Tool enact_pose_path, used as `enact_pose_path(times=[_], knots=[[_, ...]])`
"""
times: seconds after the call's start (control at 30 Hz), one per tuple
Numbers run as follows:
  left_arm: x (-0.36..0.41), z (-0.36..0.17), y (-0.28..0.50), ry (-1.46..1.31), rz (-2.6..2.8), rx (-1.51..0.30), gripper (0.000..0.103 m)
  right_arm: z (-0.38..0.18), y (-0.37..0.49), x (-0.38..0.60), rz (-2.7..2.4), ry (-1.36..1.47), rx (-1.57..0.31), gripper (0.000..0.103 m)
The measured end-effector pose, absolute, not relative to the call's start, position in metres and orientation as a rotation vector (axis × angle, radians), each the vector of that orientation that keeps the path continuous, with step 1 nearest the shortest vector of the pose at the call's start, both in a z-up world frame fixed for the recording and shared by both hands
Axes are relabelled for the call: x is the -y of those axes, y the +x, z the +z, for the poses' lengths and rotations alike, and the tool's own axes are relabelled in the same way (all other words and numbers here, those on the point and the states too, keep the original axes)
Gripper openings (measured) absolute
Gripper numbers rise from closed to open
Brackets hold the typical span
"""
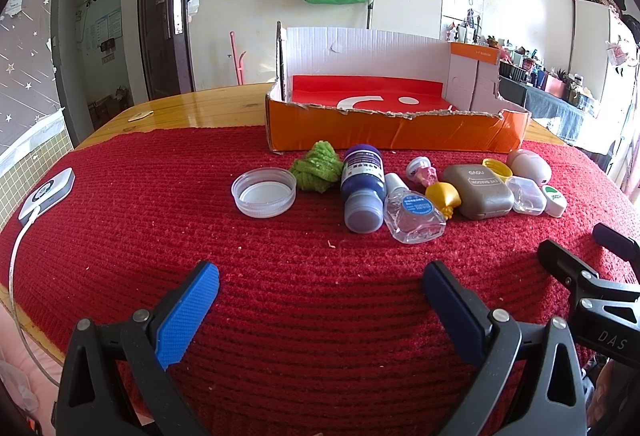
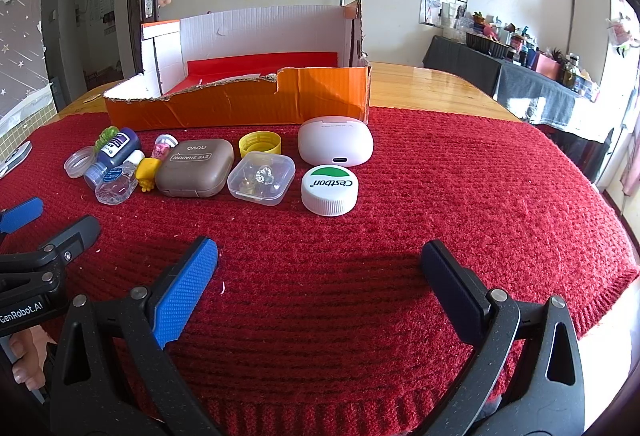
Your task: Organize objects
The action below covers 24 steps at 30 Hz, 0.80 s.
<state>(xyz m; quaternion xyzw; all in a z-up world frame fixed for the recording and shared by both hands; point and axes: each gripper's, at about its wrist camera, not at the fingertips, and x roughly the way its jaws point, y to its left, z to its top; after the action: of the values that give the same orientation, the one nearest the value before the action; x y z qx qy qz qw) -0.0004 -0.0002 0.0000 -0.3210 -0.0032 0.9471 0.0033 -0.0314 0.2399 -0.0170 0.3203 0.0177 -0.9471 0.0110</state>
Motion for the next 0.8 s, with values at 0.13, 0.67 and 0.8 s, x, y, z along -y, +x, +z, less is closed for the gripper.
enact_pose_path(times=[0.13, 0.67, 0.8], knots=[[0.0002, 0.0, -0.0004, -1.006, 2.969, 0.01, 0.103, -0.0171, -0.0316, -0.2394, -2.955, 0.999, -0.055, 0.103], [-0.0005, 0.0004, 0.0021, -1.013, 2.966, 0.01, 0.103, -0.0174, -0.0327, -0.2402, -2.955, 0.998, -0.052, 0.103], [0.0012, 0.0038, -0.0029, -1.03, 2.953, 0.014, 0.103, -0.0172, -0.0367, -0.2416, -2.941, 1.017, -0.05, 0.103]])
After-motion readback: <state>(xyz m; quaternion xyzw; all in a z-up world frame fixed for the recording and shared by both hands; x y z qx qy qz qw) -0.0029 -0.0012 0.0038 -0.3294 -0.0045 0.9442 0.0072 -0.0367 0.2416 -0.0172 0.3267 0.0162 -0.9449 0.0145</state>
